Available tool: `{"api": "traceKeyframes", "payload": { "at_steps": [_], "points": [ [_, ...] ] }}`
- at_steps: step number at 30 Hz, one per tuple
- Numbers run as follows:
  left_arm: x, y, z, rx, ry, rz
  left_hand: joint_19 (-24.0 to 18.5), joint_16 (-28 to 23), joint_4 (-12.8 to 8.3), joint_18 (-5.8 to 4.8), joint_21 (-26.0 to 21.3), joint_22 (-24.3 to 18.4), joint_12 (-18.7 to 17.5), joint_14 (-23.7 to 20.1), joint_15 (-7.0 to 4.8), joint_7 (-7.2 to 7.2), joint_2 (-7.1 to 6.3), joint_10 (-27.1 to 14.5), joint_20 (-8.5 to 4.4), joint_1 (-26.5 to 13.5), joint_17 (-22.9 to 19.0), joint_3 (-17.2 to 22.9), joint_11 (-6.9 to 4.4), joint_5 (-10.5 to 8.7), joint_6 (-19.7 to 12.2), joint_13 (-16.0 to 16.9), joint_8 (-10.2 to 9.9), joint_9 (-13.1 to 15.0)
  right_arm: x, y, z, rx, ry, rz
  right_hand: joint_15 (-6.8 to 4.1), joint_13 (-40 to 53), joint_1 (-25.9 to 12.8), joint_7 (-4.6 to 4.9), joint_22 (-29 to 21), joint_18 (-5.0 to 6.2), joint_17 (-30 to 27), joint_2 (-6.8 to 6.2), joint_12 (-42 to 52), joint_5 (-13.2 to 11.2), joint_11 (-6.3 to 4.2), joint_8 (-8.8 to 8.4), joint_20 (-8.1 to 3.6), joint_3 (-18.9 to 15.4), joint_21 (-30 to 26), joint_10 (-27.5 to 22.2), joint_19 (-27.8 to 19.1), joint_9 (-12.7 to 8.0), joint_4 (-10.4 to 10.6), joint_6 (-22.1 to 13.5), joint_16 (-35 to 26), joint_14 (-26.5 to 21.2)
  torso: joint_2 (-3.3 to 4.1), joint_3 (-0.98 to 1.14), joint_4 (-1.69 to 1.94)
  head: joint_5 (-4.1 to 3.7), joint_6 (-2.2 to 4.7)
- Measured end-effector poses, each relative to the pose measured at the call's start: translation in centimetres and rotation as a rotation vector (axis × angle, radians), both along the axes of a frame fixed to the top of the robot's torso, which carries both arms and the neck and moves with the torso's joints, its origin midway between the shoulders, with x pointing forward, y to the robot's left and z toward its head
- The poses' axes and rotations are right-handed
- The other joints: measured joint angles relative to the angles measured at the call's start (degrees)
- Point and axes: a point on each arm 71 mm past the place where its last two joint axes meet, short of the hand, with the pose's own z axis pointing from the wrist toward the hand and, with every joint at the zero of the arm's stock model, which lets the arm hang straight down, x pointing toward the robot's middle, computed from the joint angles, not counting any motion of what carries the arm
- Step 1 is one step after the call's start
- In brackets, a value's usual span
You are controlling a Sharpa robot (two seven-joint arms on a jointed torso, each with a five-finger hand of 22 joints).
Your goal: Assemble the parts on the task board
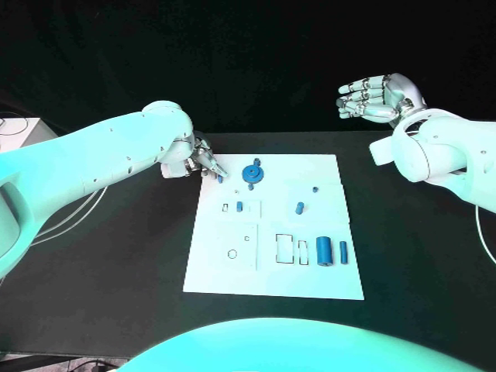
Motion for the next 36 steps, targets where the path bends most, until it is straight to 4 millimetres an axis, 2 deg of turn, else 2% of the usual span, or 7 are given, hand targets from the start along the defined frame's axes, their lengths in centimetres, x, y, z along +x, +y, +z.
{"api": "traceKeyframes", "payload": {
  "at_steps": [14, 20, 22, 26, 29, 30, 36],
  "points": [
    [0.0, 0.0, 0.0, -0.016, 0.006, 0.006, 0.00, 0.23, -2.23, 0.00, 0.00, 0.40, 0.35, -0.02, -0.02, -0.82, 2.29, -0.30, 0.00, 4.34, 0.00, 5.59, -0.59, -0.01, 1.65, -0.19, -0.18, -0.32, 0.0, 0.0, 0.0, 0.000, 0.001, 0.001, 0.00, 0.00, 0.00, 0.00, -0.06, 0.00, 0.00, 0.00, 0.00, 0.00, 0.00, 0.00, 0.00, 0.00, 0.00, 0.00, 0.00, -0.02, 0.00, 0.00, 0.00, 0.00, -0.02, 0.01, -0.03, -0.07, 0.01],
    [-0.1, 0.1, 0.0, -0.040, 0.016, 0.017, -0.22, 0.48, -6.15, 0.00, 0.00, 0.64, 0.35, -0.17, -0.46, -0.93, 1.52, -0.19, -0.22, 4.69, 0.00, 14.89, -1.06, -0.46, 1.26, -1.17, 1.71, 0.59, 0.0, 0.1, -0.1, -0.001, 0.003, 0.001, 0.00, 0.00, 0.00, 0.00, -0.06, 0.00, 0.01, 0.00, 0.00, 0.00, 0.00, 0.00, 0.00, 0.00, 0.00, 0.00, 0.00, -0.02, 0.00, 0.00, 0.00, 0.00, -0.02, 0.03, -0.03, -0.07, 0.01],
    [-0.1, 0.1, -0.1, -0.048, 0.019, 0.018, -0.22, 0.70, -5.24, 0.00, 0.00, 0.80, 0.35, -0.17, -0.45, -0.91, 0.99, 0.04, -0.22, 4.16, 0.00, 15.96, -1.27, -0.52, 1.08, -1.49, 2.97, 0.59, 0.0, 0.1, -0.1, -0.001, 0.004, 0.001, 0.00, 0.00, 0.00, 0.00, -0.06, 0.00, 0.01, 0.00, 0.00, 0.00, 0.00, 0.00, 0.00, 0.00, 0.00, 0.00, 0.00, -0.02, 0.00, 0.00, 0.00, 0.00, -0.04, 0.04, -0.03, -0.08, 0.01],
    [-0.3, 0.1, 0.0, -0.065, 0.023, 0.019, -0.22, 0.70, -6.88, 0.00, 0.00, 1.06, 0.35, -0.17, -0.45, -0.81, 0.21, 0.53, -0.22, 2.43, 0.00, 19.67, -1.34, -0.58, 0.98, -1.77, 4.00, 0.59, 0.0, 0.1, -0.2, -0.001, 0.005, 0.002, 0.00, 0.00, 0.00, 0.00, -0.06, 0.00, 0.01, 0.00, 0.00, 0.00, 0.00, 0.00, 0.00, 0.00, 0.00, 0.00, 0.00, -0.02, 0.00, 0.00, 0.00, 0.00, -0.05, 0.05, -0.01, -0.10, 0.01],
    [-0.5, 0.1, 0.0, -0.077, 0.020, 0.020, 0.19, 1.07, -6.57, 0.00, 0.49, 1.67, 0.35, -0.18, -0.45, -0.81, -0.16, 1.27, -0.63, 1.19, 0.00, 20.05, -1.46, -0.41, 0.98, -1.49, 4.81, 0.59, 0.0, 0.1, -0.2, -0.001, 0.005, 0.002, 0.00, 0.00, 0.00, 0.00, -0.06, 0.00, 0.01, 0.00, 0.00, 0.00, 0.00, 0.00, 0.00, 0.00, 0.00, 0.00, 0.00, -0.02, 0.00, 0.00, 0.00, 0.00, -0.06, 0.06, -0.01, -0.10, 0.01],
    [-0.5, 0.1, 0.0, -0.081, 0.018, 0.020, 0.30, 1.24, -8.01, 0.00, 0.71, 1.86, 0.57, -0.18, -0.45, -0.81, -0.23, 1.37, -0.73, 0.60, 0.00, 21.78, -1.55, -0.34, 0.99, -1.30, 4.81, 0.59, 0.0, 0.1, -0.2, -0.001, 0.005, 0.002, 0.00, 0.00, 0.00, 0.00, -0.06, 0.00, 0.01, 0.00, 0.00, -0.01, 0.00, 0.00, 0.00, 0.00, 0.00, 0.00, 0.00, -0.02, 0.00, 0.00, 0.00, 0.00, -0.06, 0.07, -0.01, -0.10, 0.01],
    [-1.4, 0.1, 0.3, -0.113, 0.003, 0.018, 1.14, 1.49, -8.45, 0.00, 1.21, 2.89, 1.34, -0.19, -0.85, -0.92, -0.92, 2.89, -0.92, -1.23, 0.00, 23.32, -1.86, 0.44, 1.18, -0.34, 5.10, 0.59, 0.0, -0.1, -0.2, -0.001, 0.006, 0.000, 0.00, 0.00, 0.00, 0.00, -0.05, 0.00, -0.04, 0.00, 0.00, -0.01, 0.00, 0.00, 0.00, 0.00, 0.00, 0.00, 0.00, -0.02, 0.01, 0.00, 0.00, 0.00, -0.08, 0.08, 0.04, -0.04, 0.01]
  ]
}}
